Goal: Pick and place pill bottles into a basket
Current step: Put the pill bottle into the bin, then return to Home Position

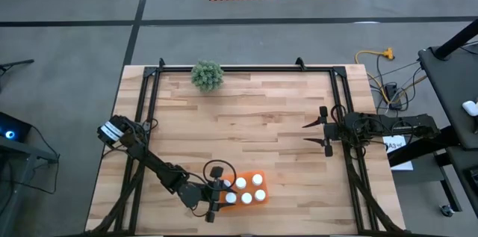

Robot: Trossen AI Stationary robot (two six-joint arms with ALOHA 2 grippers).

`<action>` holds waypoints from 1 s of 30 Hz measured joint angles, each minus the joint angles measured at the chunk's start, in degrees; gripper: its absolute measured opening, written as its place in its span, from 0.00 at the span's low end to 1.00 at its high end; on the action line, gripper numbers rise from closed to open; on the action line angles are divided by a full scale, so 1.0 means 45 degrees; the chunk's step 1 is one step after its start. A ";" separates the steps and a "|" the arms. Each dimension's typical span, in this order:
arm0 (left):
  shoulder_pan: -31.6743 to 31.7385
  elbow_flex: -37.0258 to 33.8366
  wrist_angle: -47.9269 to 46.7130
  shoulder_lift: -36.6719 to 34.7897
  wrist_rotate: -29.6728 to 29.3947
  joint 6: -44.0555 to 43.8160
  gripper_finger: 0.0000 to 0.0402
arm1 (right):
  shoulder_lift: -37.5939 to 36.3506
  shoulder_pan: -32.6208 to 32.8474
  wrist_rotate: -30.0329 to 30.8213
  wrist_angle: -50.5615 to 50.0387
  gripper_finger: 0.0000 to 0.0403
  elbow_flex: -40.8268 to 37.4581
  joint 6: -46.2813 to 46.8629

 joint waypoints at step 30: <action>0.0015 0.0022 0.0010 0.0000 0.0260 0.0005 0.71 | 0.0000 -0.0001 0.0000 -0.0005 0.51 0.0000 0.0000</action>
